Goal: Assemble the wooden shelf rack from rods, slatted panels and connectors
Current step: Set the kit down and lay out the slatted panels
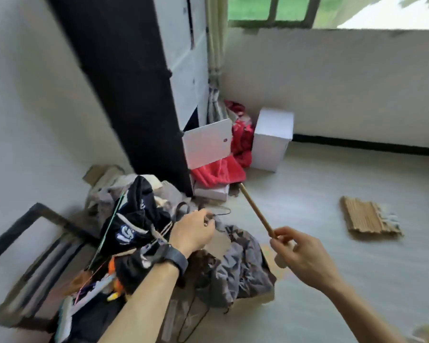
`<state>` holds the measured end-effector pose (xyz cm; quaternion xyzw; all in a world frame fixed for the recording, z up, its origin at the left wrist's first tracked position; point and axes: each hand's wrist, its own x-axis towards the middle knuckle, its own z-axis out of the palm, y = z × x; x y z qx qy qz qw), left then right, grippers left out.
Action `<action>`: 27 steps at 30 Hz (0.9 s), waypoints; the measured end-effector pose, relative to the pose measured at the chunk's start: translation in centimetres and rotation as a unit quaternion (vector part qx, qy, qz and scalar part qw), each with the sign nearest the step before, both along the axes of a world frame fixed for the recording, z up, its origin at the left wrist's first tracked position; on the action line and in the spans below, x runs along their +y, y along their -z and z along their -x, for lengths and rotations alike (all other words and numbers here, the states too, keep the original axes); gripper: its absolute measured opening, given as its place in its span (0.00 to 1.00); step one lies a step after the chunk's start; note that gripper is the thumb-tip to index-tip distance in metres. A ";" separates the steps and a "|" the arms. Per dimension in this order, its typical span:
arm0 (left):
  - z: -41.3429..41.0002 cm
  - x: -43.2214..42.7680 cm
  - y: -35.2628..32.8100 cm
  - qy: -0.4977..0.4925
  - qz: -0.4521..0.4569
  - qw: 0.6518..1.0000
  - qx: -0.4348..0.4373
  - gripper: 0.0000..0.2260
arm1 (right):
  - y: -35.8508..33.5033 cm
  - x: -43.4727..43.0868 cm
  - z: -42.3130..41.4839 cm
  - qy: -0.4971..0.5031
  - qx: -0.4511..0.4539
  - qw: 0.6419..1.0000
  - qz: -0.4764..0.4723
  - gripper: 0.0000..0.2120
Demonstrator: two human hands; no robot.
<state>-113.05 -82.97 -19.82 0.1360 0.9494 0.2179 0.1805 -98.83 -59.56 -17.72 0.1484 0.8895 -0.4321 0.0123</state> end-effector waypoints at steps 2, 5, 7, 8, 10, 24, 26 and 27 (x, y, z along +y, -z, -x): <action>0.9 7.7 -1.9 0.052 0.008 0.998 0.038 0.18 | -1.0 6.0 -1.2 0.065 0.008 0.998 -0.005 0.07; 2.3 17.1 -4.7 0.110 0.002 0.989 0.098 0.18 | -2.4 13.3 -1.5 0.124 0.012 0.992 -0.032 0.04; 3.1 24.2 -6.2 0.149 -0.011 0.982 0.117 0.18 | -3.1 19.1 -1.7 0.172 0.021 0.984 -0.048 0.02; 3.6 27.1 -6.8 0.164 -0.019 0.979 0.122 0.18 | -3.3 21.5 -1.7 0.190 0.024 0.980 -0.057 0.02; 4.5 32.6 -7.5 0.190 -0.039 0.972 0.133 0.18 | -3.8 26.3 -1.4 0.220 0.031 0.972 -0.077 0.05; 15.6 70.7 -10.8 0.334 -0.042 0.927 0.162 0.20 | -6.9 59.4 5.3 0.337 0.004 0.931 -0.143 0.04; 16.1 75.9 -11.1 0.352 -0.049 0.920 0.167 0.20 | -7.1 63.8 5.0 0.360 0.005 0.923 -0.133 0.04; 16.2 78.5 -11.3 0.360 -0.052 0.916 0.169 0.20 | -7.2 65.9 4.8 0.369 0.005 0.920 -0.131 0.04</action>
